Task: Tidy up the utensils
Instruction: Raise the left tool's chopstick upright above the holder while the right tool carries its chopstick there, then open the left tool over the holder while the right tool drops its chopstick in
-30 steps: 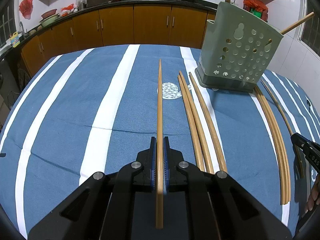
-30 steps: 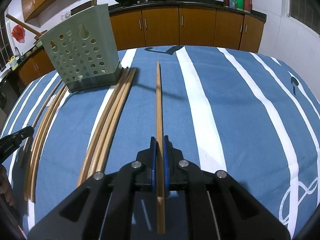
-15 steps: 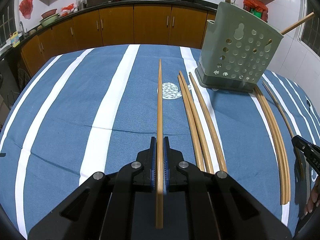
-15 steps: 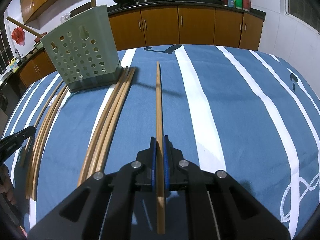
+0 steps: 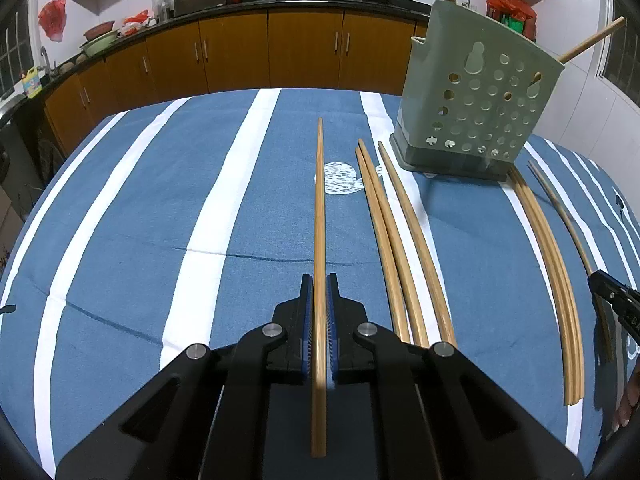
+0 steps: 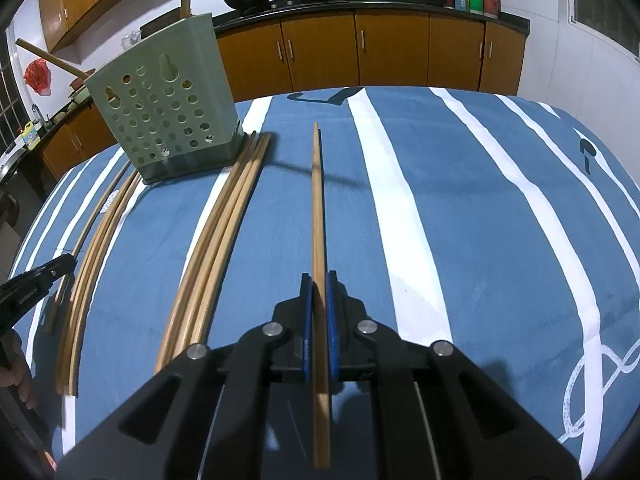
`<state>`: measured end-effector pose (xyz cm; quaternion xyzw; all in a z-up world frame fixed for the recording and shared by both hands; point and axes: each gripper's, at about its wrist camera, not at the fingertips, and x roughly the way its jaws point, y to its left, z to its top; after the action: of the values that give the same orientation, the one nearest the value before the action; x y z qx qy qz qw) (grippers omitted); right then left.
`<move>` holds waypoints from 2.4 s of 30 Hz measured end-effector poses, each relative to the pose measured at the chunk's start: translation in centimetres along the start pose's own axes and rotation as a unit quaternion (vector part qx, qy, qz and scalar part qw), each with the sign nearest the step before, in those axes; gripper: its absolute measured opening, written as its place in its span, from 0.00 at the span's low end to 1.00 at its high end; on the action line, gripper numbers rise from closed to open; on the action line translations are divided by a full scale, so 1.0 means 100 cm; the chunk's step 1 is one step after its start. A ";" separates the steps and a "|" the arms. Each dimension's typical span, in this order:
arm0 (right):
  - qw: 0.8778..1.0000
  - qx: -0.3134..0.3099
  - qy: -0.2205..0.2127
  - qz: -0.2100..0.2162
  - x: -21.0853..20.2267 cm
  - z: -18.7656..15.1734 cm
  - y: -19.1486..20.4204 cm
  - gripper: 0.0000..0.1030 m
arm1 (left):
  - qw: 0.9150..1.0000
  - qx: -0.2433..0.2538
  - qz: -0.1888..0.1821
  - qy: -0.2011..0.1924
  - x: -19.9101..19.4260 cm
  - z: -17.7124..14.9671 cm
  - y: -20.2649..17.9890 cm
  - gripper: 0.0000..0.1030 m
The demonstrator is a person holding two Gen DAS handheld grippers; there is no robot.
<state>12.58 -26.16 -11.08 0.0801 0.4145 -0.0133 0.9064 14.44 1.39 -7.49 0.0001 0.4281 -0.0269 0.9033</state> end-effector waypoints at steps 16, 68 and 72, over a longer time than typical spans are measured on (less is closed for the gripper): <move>0.995 0.020 -0.100 0.016 -0.067 0.036 -0.005 0.08 | 0.996 -0.032 -0.046 -0.074 -0.056 0.027 0.019 0.07; 0.968 -0.034 -0.231 0.094 -0.127 0.176 0.071 0.13 | 0.962 0.011 -0.116 -0.248 -0.127 0.141 -0.048 0.08; 0.965 -0.029 -0.243 0.098 -0.136 0.174 0.068 0.15 | 0.959 0.008 -0.119 -0.257 -0.136 0.142 -0.044 0.21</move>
<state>17.27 -22.79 11.27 0.0880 0.1719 0.0684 0.9788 16.64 -2.65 12.11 -0.0502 0.1785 -0.1370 0.9731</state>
